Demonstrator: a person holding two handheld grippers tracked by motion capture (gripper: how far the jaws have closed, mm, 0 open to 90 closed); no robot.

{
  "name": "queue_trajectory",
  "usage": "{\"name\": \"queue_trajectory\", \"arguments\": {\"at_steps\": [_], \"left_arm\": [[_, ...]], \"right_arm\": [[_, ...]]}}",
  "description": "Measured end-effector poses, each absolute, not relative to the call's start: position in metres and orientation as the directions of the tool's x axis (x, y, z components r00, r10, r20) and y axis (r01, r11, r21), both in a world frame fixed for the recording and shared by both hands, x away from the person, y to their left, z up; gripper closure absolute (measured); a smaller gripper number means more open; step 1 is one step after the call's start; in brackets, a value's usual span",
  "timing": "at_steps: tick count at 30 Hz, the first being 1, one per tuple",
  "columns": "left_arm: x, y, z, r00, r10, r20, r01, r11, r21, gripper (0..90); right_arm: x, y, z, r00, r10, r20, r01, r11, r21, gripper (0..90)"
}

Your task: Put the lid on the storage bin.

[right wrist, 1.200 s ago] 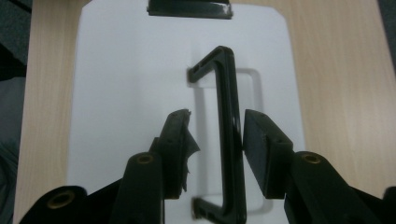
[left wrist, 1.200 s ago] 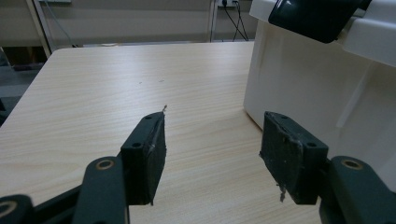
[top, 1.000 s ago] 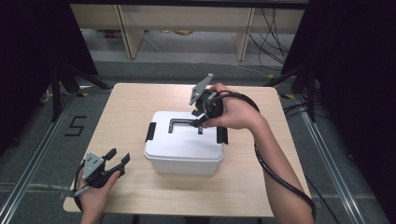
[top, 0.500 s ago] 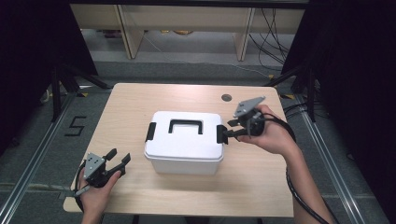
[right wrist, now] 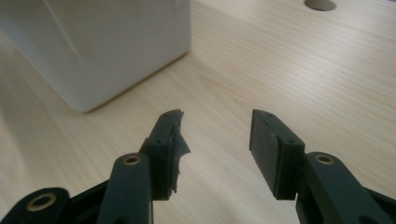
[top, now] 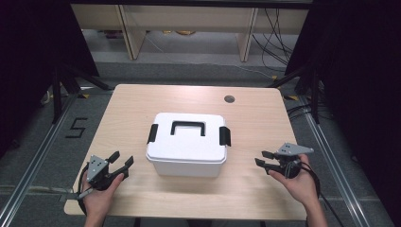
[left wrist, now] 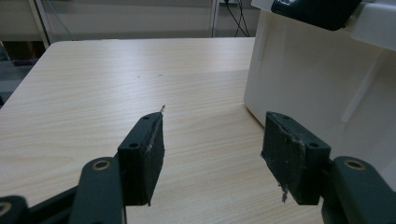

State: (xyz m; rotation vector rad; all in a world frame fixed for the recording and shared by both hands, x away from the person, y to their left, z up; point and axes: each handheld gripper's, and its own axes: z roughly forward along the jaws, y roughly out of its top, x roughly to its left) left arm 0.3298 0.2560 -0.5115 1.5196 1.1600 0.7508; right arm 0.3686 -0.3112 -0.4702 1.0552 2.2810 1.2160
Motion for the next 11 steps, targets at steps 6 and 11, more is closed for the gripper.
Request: {"name": "queue_trajectory", "arguments": {"at_steps": [6,11], "left_arm": [[0.331,0.257,-0.514,0.336,0.935,-0.110,0.281,0.012,0.960,38.1],[0.330,0.259,-0.514,0.343,0.932,-0.119,0.277,0.021,0.961,41.5]], "right_arm": [[0.364,-0.312,-0.492,-0.641,0.765,0.070,0.471,0.319,0.823,53.9],[0.364,-0.309,-0.491,-0.630,0.770,0.106,0.498,0.295,0.816,52.9]]}}
